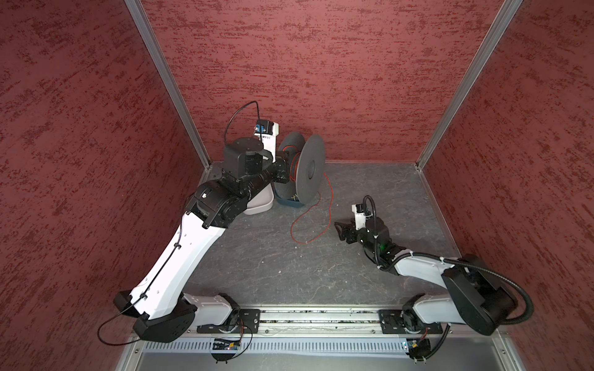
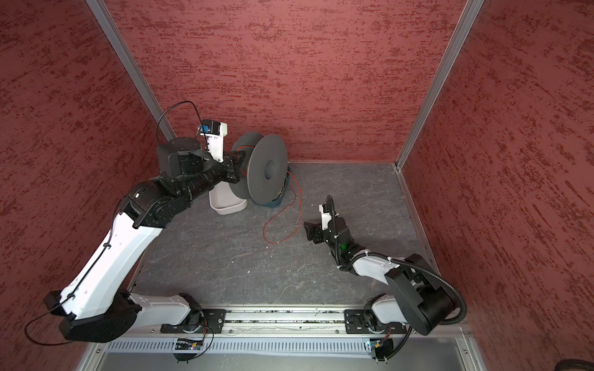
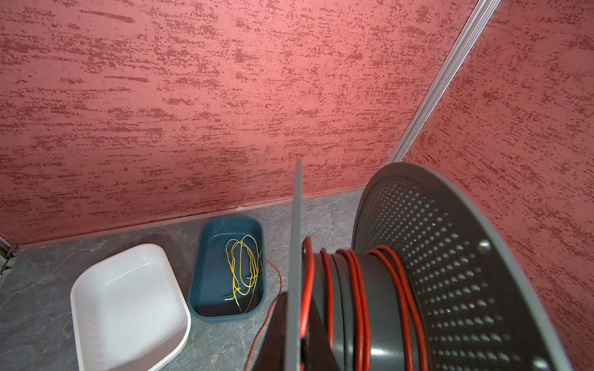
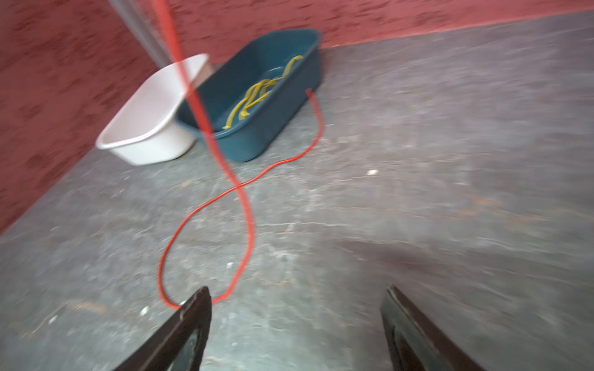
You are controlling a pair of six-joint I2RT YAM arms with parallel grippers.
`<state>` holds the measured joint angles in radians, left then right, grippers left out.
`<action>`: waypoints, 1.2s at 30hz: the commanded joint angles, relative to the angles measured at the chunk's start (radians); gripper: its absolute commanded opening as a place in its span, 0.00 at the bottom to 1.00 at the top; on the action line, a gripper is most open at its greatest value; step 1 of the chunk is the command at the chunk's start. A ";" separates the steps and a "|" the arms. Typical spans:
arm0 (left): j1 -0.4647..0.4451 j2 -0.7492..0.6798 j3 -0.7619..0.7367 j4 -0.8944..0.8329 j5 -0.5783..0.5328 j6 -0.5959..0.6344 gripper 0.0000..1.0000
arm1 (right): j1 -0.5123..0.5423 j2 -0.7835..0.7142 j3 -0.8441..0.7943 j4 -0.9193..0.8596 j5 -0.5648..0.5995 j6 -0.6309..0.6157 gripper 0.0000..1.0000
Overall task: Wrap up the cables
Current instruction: 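Grasp the red cable near the spool with the right gripper, then carry the red cable around the hub with the right while the left tilts the spool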
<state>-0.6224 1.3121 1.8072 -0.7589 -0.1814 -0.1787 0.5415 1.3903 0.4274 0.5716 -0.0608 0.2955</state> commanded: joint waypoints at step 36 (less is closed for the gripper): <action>0.068 0.011 -0.059 0.202 -0.188 -0.049 0.00 | 0.356 0.294 0.342 -0.071 0.141 -0.222 0.00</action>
<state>-0.5617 1.3178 1.7630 -0.6956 -0.2546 -0.2298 0.8448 1.7245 0.7383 0.5823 -0.0097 0.2081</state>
